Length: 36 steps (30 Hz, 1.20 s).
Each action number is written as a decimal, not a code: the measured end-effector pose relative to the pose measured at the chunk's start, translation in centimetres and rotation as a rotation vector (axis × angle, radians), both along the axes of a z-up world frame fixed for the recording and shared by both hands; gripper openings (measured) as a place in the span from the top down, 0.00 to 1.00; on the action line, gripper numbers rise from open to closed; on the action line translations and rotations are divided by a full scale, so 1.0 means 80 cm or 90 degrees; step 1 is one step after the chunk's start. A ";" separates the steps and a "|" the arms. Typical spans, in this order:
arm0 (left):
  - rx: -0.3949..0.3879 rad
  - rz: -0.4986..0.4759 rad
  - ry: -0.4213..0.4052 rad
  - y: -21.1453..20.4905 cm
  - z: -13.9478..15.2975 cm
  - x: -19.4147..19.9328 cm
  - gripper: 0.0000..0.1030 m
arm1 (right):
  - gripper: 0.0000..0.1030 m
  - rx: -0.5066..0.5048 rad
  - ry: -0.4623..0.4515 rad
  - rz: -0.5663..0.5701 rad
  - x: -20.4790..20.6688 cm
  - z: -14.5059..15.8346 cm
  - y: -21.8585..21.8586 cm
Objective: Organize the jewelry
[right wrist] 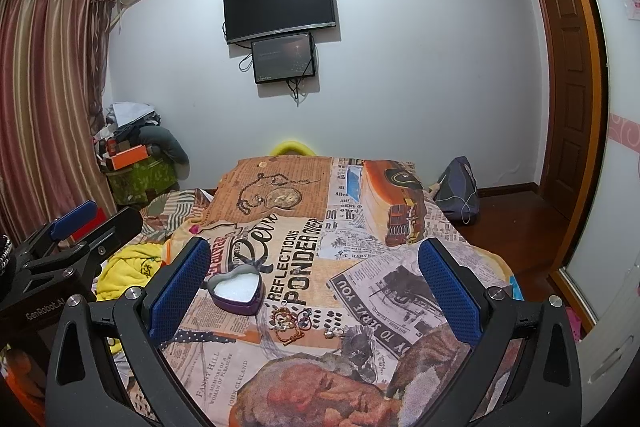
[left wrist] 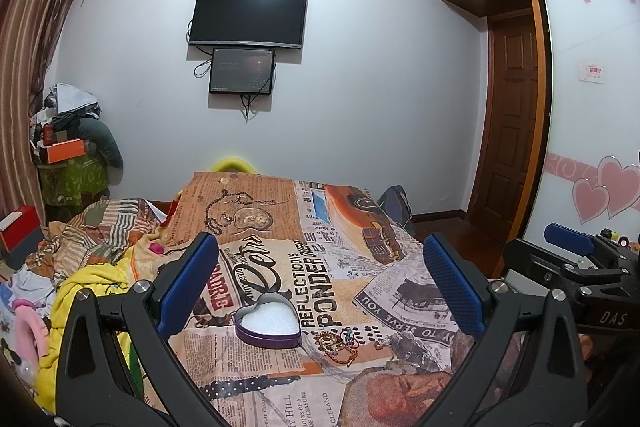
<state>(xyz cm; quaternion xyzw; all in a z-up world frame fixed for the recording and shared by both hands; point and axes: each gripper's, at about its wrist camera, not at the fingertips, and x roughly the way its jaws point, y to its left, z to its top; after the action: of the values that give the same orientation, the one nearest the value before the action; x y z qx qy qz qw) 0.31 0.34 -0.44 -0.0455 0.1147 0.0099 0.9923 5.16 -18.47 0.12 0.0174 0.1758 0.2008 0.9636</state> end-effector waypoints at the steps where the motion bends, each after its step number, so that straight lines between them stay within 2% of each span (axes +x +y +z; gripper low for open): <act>1: -0.001 0.000 0.001 0.000 0.000 0.000 0.00 | 0.00 -0.001 0.000 0.000 -0.001 0.000 0.000; 36: -0.002 0.001 0.004 0.000 0.000 0.001 0.00 | 0.00 0.000 0.004 0.002 0.000 0.002 0.000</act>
<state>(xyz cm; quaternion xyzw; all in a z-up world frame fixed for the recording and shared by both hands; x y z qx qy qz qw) 0.38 0.36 -0.43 -0.0469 0.1180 0.0106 0.9918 5.16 -18.45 0.28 0.0174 0.1787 0.2019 0.9628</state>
